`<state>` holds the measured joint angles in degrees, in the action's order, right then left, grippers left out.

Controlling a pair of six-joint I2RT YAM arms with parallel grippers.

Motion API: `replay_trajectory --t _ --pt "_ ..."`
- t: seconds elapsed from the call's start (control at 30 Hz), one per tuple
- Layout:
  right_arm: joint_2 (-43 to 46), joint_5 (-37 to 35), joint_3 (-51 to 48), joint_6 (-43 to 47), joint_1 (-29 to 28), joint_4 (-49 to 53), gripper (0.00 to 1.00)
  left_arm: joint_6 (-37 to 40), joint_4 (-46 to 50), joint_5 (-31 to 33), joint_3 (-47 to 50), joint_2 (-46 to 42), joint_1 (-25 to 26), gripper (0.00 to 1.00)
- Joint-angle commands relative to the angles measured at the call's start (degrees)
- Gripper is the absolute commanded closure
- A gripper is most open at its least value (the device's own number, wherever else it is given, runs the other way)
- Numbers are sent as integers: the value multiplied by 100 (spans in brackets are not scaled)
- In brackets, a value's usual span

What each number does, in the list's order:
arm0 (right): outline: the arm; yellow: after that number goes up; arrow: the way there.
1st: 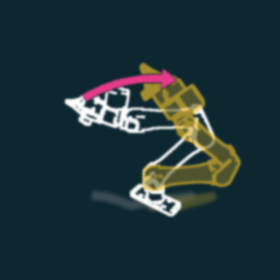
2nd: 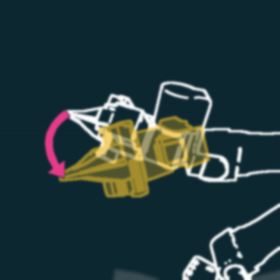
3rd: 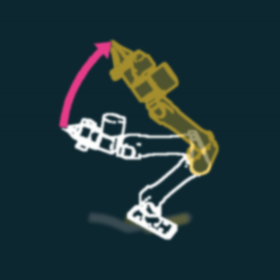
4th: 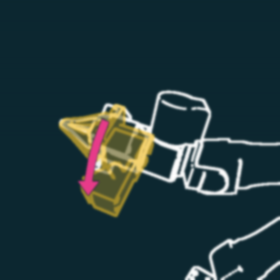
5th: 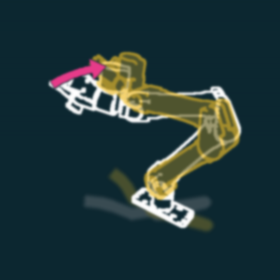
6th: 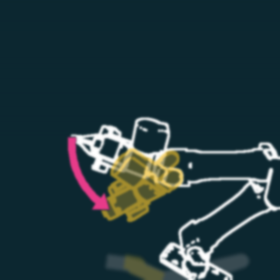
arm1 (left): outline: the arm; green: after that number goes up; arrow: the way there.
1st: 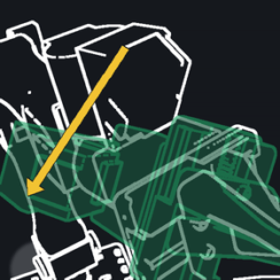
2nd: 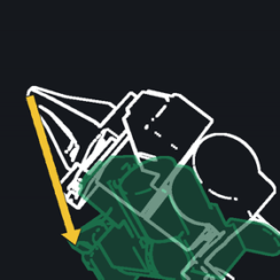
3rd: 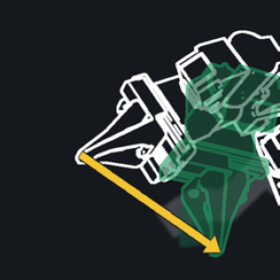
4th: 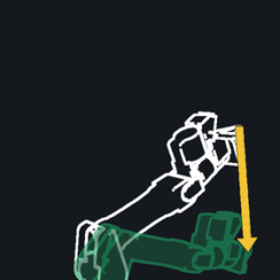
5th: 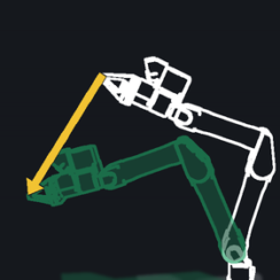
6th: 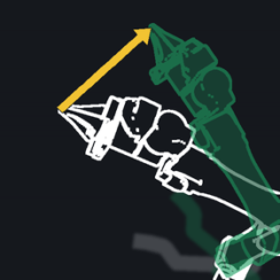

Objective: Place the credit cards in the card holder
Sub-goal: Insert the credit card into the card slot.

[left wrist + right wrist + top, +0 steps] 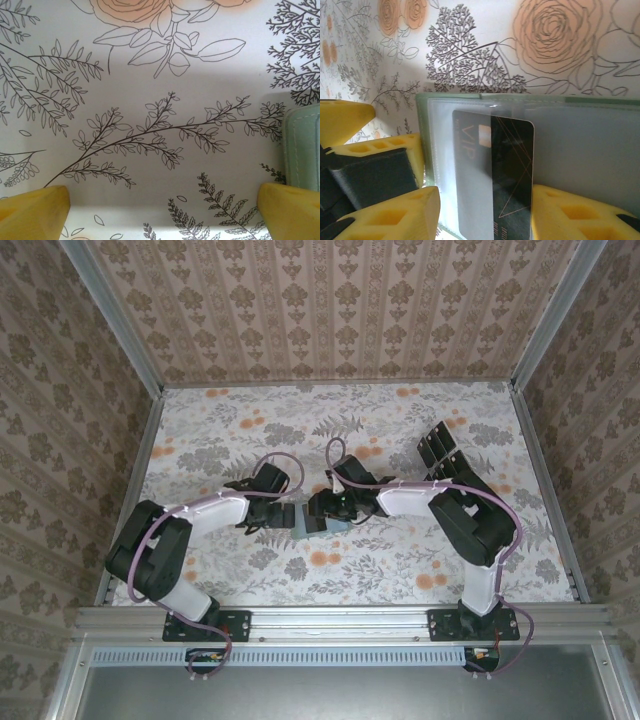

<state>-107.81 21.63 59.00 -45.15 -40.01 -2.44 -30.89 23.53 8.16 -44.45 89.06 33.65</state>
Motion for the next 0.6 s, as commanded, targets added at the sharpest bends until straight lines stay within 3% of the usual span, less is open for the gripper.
replay_trajectory --t 0.0,0.33,0.57 --pt "-153 222 173 -44 -132 92 50 -6 -463 -154 -54 279 -34 0" --pt "-198 471 173 -371 -295 -276 51 31 -492 -146 -66 272 -77 0" --pt "239 122 129 -73 -280 163 45 27 -394 -162 -56 -21 -218 0"
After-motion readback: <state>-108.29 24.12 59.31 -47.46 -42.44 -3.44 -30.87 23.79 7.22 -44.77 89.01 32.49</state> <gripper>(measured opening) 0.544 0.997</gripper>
